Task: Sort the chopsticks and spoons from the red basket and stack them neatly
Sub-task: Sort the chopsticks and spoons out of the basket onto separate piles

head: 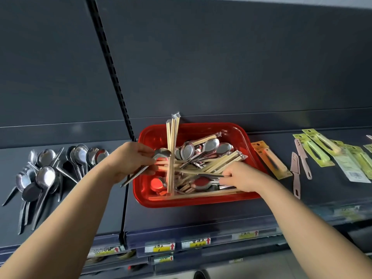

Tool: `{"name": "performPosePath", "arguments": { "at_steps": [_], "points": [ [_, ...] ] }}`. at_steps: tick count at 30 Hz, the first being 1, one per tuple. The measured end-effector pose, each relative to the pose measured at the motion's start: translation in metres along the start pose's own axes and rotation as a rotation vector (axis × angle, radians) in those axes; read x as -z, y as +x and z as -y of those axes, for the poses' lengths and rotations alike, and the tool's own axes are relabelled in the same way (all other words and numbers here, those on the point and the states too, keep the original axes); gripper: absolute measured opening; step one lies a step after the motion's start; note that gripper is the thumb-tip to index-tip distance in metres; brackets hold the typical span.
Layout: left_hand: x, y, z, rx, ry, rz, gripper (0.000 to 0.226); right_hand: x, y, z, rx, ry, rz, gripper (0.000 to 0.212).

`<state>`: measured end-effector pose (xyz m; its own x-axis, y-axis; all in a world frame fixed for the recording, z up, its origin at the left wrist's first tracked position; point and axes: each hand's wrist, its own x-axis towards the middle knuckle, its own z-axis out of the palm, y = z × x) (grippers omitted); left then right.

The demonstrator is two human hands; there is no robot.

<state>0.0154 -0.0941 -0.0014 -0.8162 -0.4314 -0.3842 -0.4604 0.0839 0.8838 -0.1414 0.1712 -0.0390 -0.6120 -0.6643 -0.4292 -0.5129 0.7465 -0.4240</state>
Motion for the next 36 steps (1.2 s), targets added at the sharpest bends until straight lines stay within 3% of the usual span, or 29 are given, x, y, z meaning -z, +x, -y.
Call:
{"name": "performPosePath", "arguments": {
  "at_steps": [3, 6, 8, 10, 12, 19, 24, 26, 28, 29, 32, 36],
  "points": [
    [-0.002, 0.005, 0.003, -0.040, 0.023, 0.039, 0.012, 0.009, -0.008, 0.001, 0.031, 0.086, -0.033, 0.041],
    [-0.016, 0.008, 0.006, -0.004, -0.192, 0.030, 0.011, 0.016, -0.013, 0.009, 0.055, 0.167, -0.105, 0.033],
    [-0.033, 0.007, 0.007, -0.012, -0.302, 0.071, 0.024, 0.017, -0.011, 0.015, 0.053, 0.342, -0.145, 0.034],
    [-0.053, 0.005, 0.003, -0.056, -0.301, 0.126, 0.040, 0.014, -0.006, 0.026, 0.074, 0.581, -0.090, 0.031],
    [-0.073, 0.003, -0.002, -0.090, -0.358, 0.139, 0.042, 0.011, -0.001, 0.040, 0.096, 0.732, 0.005, 0.029],
    [-0.089, 0.016, -0.015, -0.156, -0.531, 0.122, 0.029, 0.000, 0.018, 0.067, 0.225, 0.924, 0.267, 0.018],
    [-0.077, 0.027, -0.016, -0.143, -0.528, 0.019, 0.019, 0.014, 0.026, 0.058, 0.186, 0.799, 0.256, 0.030],
    [-0.065, 0.032, -0.015, -0.163, -0.453, -0.029, 0.014, 0.021, 0.036, 0.046, 0.156, 0.645, 0.066, 0.029],
    [-0.053, 0.037, -0.013, -0.154, -0.310, -0.073, 0.017, 0.024, 0.050, 0.029, 0.160, 0.343, -0.162, 0.021],
    [-0.047, 0.038, -0.012, -0.133, -0.258, -0.091, 0.018, 0.024, 0.057, 0.023, 0.166, 0.219, -0.184, 0.025],
    [-0.037, 0.043, -0.009, -0.053, -0.174, -0.132, 0.018, 0.015, 0.072, 0.019, 0.207, 0.040, -0.072, 0.045],
    [-0.032, 0.046, -0.003, -0.027, -0.057, -0.147, 0.023, 0.009, 0.083, 0.028, 0.244, -0.062, -0.062, 0.042]
  ]
}}
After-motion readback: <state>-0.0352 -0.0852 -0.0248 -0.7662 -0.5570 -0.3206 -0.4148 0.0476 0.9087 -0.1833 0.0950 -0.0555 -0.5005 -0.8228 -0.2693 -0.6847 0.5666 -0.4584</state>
